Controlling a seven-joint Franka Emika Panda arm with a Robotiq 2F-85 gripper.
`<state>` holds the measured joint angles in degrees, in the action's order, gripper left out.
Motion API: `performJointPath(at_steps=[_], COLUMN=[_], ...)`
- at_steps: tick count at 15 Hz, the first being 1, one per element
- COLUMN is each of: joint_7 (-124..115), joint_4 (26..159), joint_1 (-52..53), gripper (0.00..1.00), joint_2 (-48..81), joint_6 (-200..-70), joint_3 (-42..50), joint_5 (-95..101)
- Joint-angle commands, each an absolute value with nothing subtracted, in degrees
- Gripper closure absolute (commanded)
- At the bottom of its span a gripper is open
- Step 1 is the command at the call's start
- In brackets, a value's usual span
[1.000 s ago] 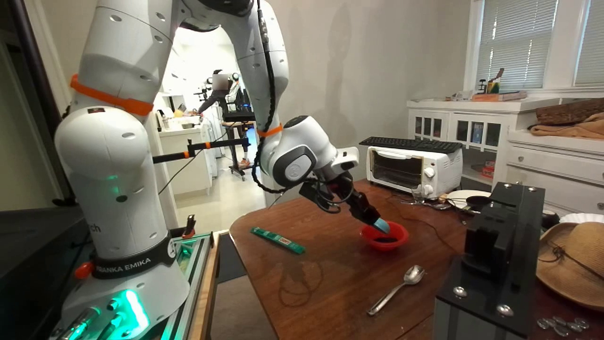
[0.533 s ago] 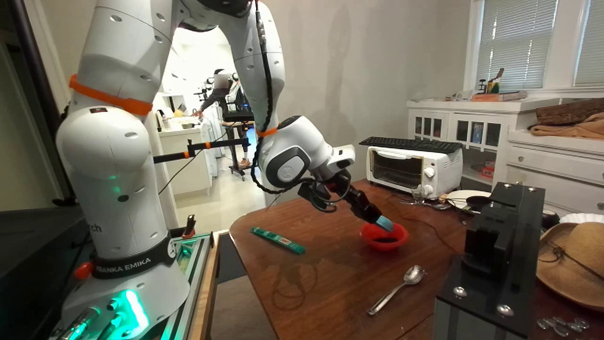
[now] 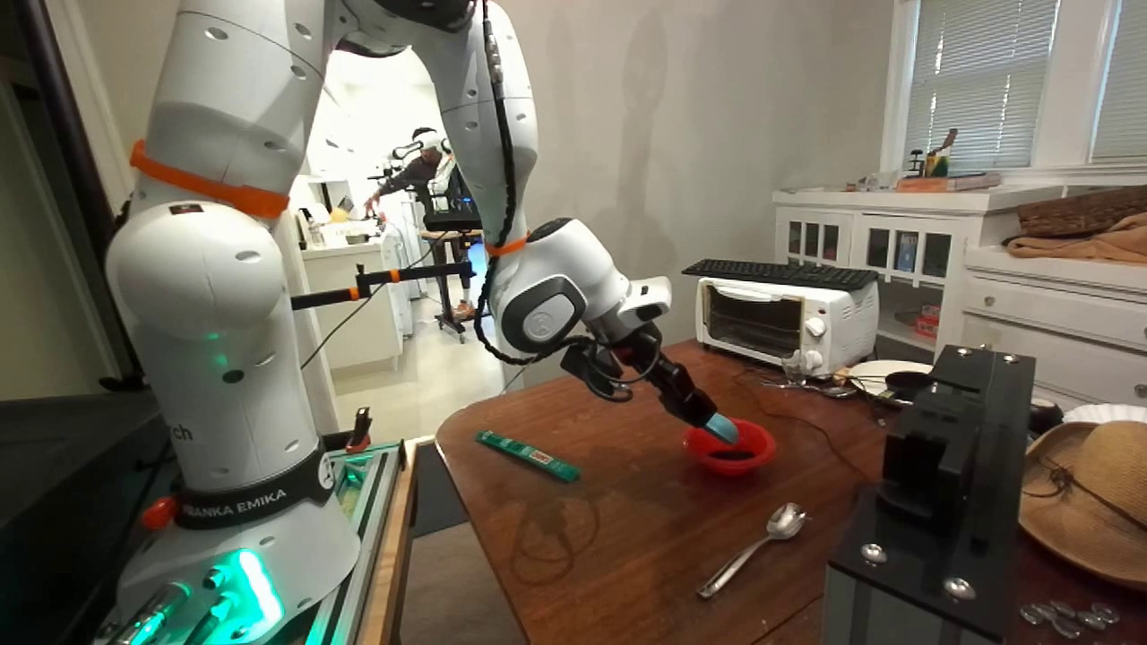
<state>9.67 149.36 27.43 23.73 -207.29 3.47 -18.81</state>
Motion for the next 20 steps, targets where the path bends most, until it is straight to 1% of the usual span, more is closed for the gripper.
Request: performJointPath(at_steps=[1,2,3,4,5,6,7,8,9,11,12,13,15,16,17,18,19,20], joint_7=[10.37,9.71,10.06,9.42,8.64,11.41,10.75,11.37,8.57,12.47,11.77,11.64,13.80,13.56,13.83,12.55,14.33,13.79], joint_4=[150.37,150.74,149.80,148.89,149.28,149.97,149.87,148.58,148.37,148.86,148.25,147.46,148.11,147.79,146.34,146.71,146.85,147.79], joint_1=[29.90,29.11,28.57,28.98,28.31,32.82,32.72,33.32,29.71,36.56,34.70,35.08,39.75,39.05,39.43,37.40,41.46,40.92], gripper=[0.77,0.77,0.77,0.77,0.77,0.77,0.77,0.77,0.77,0.77,0.77,0.77,0.77,0.77,0.77,0.77,0.77,0.77], joint_2=[22.27,21.49,21.50,20.17,21.04,21.81,21.61,21.49,19.73,22.37,21.10,19.85,22.76,21.68,21.07,19.70,22.24,21.51], joint_6=[-206.72,-208.40,-205.52,-195.75,-199.73,-206.76,-208.51,-204.22,-196.74,-209.33,-205.16,-196.00,-208.77,-206.47,-196.84,-193.02,-200.98,-206.51], joint_3=[4.74,3.70,3.67,4.31,3.77,6.96,6.72,7.76,5.18,10.16,8.99,9.80,12.68,12.06,13.11,11.25,13.93,12.32], joint_5=[-21.25,-20.11,-20.12,-22.16,-20.59,-24.12,-24.80,-26.83,-23.70,-28.99,-28.09,-30.12,-32.40,-32.28,-34.87,-31.77,-33.73,-31.88])
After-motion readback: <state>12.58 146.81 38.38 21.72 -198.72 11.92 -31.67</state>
